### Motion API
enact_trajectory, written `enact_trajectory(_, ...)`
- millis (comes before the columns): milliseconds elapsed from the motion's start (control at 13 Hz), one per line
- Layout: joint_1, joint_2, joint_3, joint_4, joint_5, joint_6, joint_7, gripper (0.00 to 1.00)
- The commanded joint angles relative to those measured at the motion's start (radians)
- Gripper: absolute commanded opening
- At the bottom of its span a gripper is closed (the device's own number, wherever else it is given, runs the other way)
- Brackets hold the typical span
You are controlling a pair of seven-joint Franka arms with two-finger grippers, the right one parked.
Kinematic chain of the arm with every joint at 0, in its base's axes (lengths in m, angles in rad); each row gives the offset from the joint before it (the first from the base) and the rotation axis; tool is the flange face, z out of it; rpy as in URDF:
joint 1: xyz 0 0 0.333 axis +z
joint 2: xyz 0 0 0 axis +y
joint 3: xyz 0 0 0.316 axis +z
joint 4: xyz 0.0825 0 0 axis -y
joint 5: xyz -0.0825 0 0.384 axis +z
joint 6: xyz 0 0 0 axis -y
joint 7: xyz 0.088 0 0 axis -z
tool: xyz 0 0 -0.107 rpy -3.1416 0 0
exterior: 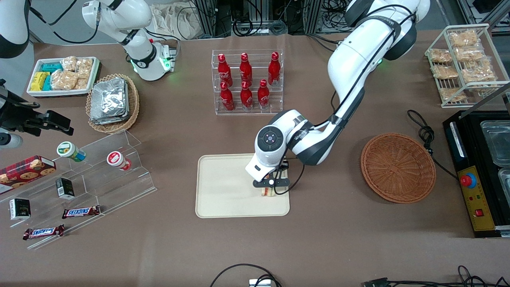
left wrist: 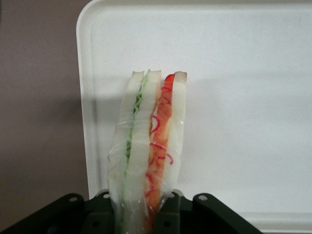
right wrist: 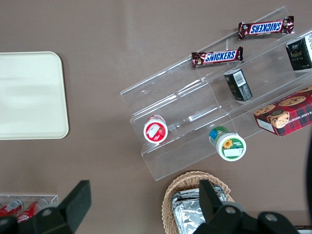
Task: Place sandwich from basket to tray
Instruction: 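Lower the sandwich onto the tray and open the left gripper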
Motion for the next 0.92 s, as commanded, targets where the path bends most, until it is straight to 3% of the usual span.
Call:
enact_trajectory(0,-0.018,0.024,0.016,0.044,0.019,-0.007,-0.010,0.09)
enact_trajectory(538,-0.018,0.046,0.016,0.038,0.019,-0.004,-0.019,0.28)
enact_trajectory(615,-0.018,0.047,0.016,0.036,0.019,-0.004,-0.020,0.37)
enact_trajectory(846,-0.018,0.046,0.016,0.036,0.014,0.000,-0.094,0.99)
